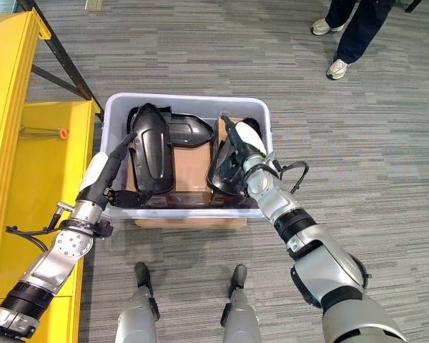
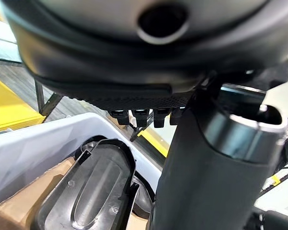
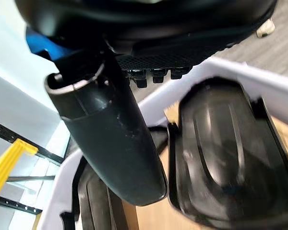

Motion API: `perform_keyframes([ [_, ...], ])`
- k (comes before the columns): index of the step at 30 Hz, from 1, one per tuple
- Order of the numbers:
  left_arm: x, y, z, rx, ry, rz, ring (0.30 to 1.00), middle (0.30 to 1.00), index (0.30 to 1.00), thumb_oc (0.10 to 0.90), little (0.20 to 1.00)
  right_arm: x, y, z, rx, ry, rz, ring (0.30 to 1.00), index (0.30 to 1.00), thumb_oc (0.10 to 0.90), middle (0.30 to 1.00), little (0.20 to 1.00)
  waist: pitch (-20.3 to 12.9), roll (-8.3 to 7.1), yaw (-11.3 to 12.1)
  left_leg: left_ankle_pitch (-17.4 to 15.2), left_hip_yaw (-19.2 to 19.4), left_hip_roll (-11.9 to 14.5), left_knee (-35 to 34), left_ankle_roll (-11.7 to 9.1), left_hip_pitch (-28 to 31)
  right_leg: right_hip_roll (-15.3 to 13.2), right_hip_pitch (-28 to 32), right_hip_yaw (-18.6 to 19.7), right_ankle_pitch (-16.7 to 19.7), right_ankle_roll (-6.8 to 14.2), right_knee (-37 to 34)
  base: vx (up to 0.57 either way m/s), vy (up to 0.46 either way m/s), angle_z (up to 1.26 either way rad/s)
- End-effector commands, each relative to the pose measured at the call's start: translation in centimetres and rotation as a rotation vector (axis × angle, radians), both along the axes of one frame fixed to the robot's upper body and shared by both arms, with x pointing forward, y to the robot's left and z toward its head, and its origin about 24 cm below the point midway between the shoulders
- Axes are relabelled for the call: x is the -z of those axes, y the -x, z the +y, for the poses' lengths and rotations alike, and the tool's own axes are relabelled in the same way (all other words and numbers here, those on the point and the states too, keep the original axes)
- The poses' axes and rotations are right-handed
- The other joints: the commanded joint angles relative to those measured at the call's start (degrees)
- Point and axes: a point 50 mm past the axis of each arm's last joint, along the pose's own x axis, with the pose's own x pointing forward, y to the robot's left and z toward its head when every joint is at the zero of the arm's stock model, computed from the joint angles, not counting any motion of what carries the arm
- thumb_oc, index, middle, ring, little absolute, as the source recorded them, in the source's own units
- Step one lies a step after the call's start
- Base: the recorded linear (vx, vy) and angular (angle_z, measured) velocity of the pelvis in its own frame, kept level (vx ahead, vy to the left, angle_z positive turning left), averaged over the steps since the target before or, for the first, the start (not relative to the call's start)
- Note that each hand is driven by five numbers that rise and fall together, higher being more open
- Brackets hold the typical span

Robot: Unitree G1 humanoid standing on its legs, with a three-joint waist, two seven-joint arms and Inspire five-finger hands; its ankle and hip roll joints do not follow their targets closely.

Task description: Move parts from the plastic box to the shelf.

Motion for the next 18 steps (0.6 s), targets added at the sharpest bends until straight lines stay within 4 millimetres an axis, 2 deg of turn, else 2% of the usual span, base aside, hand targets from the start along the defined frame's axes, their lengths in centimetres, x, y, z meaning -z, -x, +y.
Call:
perform_keyframes([
  [1,-4.1,-0.7,-0.8,0.04,0.022,-0.201,1.0,1.0,1.0,0.9,1.0,-6.0,-0.1,1.0,-0.055,-0.074,-0.235,1.0,1.0,0.9,1.0,1.0,-2.1,-1.49,1.1,-6.5,-2.4,0.1,8.9,1.1,-4.3,-1.7,-2.1,0.8,-7.9,-0.8,7.4,0.0,0.0,0.0],
  [5,-4.0,-0.7,-0.7,0.025,0.016,-0.198,1.0,1.0,1.0,0.9,1.0,-5.6,0.8,1.7,-0.11,-0.093,-0.241,1.0,1.0,0.9,1.0,1.0,-2.1,-1.97,0.7,-6.7,-2.4,0.4,9.3,1.1,-4.3,-1.7,-1.9,0.9,-8.0,-0.7,7.4,0.0,0.001,-0.01],
  [6,-3.9,-0.7,-0.5,0.014,0.01,-0.193,1.0,1.0,1.0,0.9,1.0,-5.5,1.6,2.0,-0.148,-0.096,-0.254,1.0,1.0,0.9,1.0,1.0,-2.2,-2.46,0.4,-6.9,-2.4,0.6,9.6,1.2,-4.3,-1.6,-1.8,0.9,-8.0,-0.7,7.4,0.01,-0.006,-0.05],
  [13,-3.4,-0.7,-0.6,0.014,0.003,-0.171,1.0,1.0,1.0,0.9,1.0,-3.7,2.9,0.6,-0.138,-0.095,-0.237,1.0,1.0,0.9,1.0,1.0,-2.4,-3.54,0.1,-7.6,-2.6,1.0,10.5,1.3,-4.4,-1.3,-1.0,0.9,-8.0,-0.6,6.8,0.0,-0.001,-0.01],
  [18,-3.3,-0.7,-0.8,0.015,0.009,-0.169,1.0,1.0,1.0,0.9,1.0,-3.5,3.1,0.3,-0.12,-0.113,-0.244,1.0,1.0,0.9,1.0,1.0,-2.3,-3.71,0.1,-7.7,-2.6,1.1,10.8,1.3,-4.4,-1.3,-0.8,0.9,-7.9,-0.6,6.7,0.0,0.002,-0.01],
])
